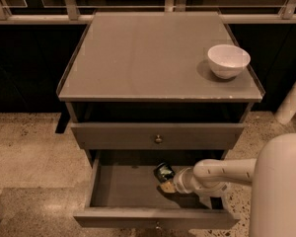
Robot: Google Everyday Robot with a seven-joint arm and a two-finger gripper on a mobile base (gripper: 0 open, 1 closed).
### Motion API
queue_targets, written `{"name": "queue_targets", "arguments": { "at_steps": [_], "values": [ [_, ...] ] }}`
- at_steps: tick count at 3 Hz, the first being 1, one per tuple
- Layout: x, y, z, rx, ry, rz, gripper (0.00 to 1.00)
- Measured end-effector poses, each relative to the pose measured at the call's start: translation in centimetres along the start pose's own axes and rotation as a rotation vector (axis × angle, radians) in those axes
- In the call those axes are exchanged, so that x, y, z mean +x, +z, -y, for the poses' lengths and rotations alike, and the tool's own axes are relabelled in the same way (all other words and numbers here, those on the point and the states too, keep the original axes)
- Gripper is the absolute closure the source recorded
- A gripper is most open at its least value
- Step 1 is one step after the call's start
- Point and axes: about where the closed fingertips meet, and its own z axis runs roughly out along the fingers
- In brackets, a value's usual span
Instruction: Pick green can from middle drawer and place on counter
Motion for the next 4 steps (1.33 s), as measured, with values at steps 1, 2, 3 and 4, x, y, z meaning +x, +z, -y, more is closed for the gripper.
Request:
{"name": "queue_targets", "arguments": {
  "at_steps": [1,2,3,4],
  "values": [
    [0.0,0.0,0.0,0.0,0.0,0.0,1.0],
    [0.1,-0.4,-0.3,-0.015,0.005,-0.001,1.0],
    [0.5,-2.7,-1.1,-0.038,0.019,0.007,1.0],
    [0.4,-6.2,-1.5,-0.039,0.026,0.028,1.0]
  ]
}}
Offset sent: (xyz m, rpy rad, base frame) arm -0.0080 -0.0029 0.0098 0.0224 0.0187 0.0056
